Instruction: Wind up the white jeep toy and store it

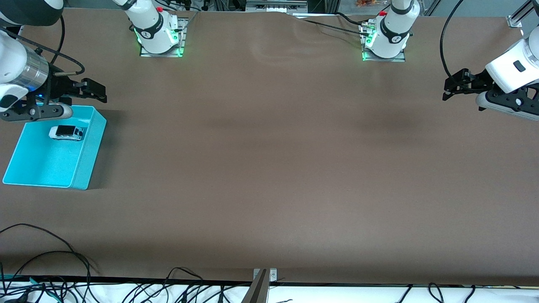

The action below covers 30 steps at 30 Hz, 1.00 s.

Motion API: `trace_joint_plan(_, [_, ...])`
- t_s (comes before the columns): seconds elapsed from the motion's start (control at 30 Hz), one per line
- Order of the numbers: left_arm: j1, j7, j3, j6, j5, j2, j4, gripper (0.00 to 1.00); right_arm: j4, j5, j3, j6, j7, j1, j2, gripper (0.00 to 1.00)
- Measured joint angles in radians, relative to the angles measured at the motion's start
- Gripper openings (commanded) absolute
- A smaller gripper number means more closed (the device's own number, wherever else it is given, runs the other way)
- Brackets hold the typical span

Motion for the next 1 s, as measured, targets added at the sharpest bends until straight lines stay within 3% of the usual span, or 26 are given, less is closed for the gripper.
trace_joint_plan(1.0, [0.000, 0.000, 0.000, 0.000, 0.000, 0.000, 0.000, 1.00, 0.003, 0.000, -0.004, 0.075, 0.001, -0.013, 0.022, 1.00])
